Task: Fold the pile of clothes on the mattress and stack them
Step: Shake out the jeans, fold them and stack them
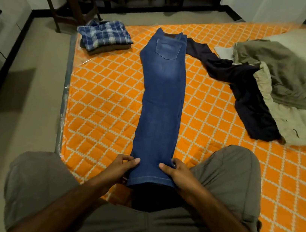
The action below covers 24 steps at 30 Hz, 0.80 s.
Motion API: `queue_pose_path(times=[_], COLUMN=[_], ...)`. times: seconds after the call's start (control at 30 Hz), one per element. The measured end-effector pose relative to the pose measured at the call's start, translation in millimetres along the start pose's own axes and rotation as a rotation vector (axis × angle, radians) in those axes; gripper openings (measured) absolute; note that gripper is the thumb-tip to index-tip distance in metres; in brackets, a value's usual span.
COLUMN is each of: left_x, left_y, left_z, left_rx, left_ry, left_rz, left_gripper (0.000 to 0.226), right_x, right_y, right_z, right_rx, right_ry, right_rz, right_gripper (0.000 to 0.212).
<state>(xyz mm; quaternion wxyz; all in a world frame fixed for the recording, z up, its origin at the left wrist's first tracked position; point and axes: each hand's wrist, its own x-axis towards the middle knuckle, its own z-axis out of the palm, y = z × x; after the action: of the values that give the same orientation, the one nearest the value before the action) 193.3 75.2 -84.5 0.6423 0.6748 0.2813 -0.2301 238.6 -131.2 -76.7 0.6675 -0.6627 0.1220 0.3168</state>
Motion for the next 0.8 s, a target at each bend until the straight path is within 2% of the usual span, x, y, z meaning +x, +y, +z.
queue_pose_path(times=[0.13, 0.3, 0.43, 0.53, 0.63, 0.8], left_x=[1.8, -1.3, -1.9, -4.9, -9.6, -14.2], left_y=[1.2, 1.4, 5.3, 12.1, 12.0, 19.8], left_z=[-3.2, 2.3, 2.4, 1.5, -0.6, -9.4], left_rx=[-0.009, 0.068, 0.098, 0.097, 0.108, 0.044], left_ry=[0.009, -0.012, 0.002, -0.051, -0.106, -0.036], left_rz=[0.015, -0.049, -0.01, -0.01, 0.044, 0.16], left_gripper=[0.036, 0.048, 0.048, 0.047, 0.036, 0.031], right_x=[3.6, 2.7, 1.2, 0.3, -0.7, -2.2], right_y=[-1.7, 0.9, -1.2, -4.3, -8.2, -6.6], right_z=[-10.9, -10.4, -9.6, -10.0, -14.5, -16.8], right_rx=[0.127, 0.111, 0.093, 0.105, 0.098, 0.059], right_ry=[-0.057, -0.075, -0.077, -0.049, -0.023, 0.035], right_rz=[-0.02, 0.005, -0.006, -0.034, -0.034, 0.01], right_gripper=[0.031, 0.028, 0.03, 0.03, 0.032, 0.033])
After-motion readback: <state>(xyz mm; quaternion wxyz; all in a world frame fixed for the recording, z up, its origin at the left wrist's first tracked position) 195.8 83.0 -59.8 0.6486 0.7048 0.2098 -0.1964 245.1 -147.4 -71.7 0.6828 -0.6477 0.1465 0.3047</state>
